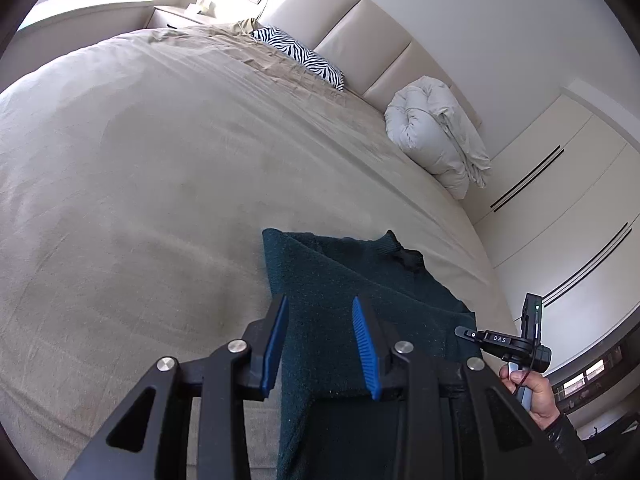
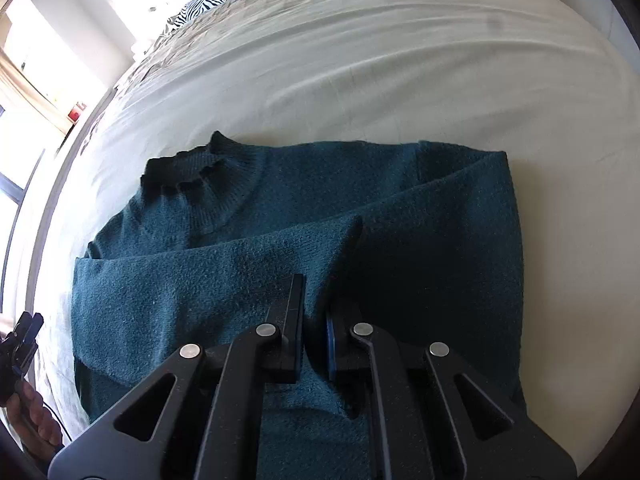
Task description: Fold small clothes
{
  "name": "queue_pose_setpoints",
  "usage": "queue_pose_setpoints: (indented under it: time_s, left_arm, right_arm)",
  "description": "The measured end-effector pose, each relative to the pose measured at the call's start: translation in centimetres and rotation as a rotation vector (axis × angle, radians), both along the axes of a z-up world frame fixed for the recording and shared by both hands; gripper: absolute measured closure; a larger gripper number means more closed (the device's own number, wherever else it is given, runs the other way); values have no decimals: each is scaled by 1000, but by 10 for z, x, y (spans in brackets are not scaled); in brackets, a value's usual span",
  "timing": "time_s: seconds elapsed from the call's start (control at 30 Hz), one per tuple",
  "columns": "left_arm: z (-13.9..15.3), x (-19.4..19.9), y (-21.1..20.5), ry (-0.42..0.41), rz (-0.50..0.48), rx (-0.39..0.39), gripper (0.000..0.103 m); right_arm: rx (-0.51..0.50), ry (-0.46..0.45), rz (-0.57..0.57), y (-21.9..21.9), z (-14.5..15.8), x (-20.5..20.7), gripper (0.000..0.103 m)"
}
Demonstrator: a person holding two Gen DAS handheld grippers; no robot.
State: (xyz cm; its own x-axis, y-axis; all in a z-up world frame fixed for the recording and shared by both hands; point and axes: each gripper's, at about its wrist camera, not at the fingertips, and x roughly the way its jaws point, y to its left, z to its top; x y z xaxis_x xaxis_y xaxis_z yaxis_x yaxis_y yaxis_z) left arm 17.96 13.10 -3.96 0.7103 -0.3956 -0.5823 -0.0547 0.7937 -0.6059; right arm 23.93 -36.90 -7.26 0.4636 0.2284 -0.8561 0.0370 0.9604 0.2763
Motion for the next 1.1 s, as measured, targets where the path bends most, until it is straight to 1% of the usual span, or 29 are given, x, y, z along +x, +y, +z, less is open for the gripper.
queue_pose_setpoints:
  time_s: [0.33,0.47,0.57,0.67,0.8,0.87,1.03,1.07,1.1]
  left_arm:
    - [-10,12,-3,28,-26,-25,68]
    - [-10,16,-3,34,-40,-24,68]
    - [-14,24,-4,46,-56,-23,68]
    - [-23,35,-6,69,-68,-23,68]
    - [-31,53,-7,87,-78,-30,68]
    - [-34,63,-8,91,-89,-26,68]
    - [-49,88,-7,123,-91,6,68]
    - [-55,91,-9,138,-101,10,72]
    - [-57,91,-10,139,-101,19,78]
  right_arm:
    - [-18,13,13,5,-6,6,96]
    - [-32,0,20,11,1,1,96]
    - [-29,11,22,9,0,2,96]
    - [11,21,3,3,-9,5,96]
    - [134,13,-36,-12,-21,6,95]
    - [158,6,-33,-15,-23,5,95]
    - [173,-21,-25,-16,-27,1,95]
    - [185,-24,-27,-17,-28,1,95]
    - [209,-29,-30,-20,-29,0,94]
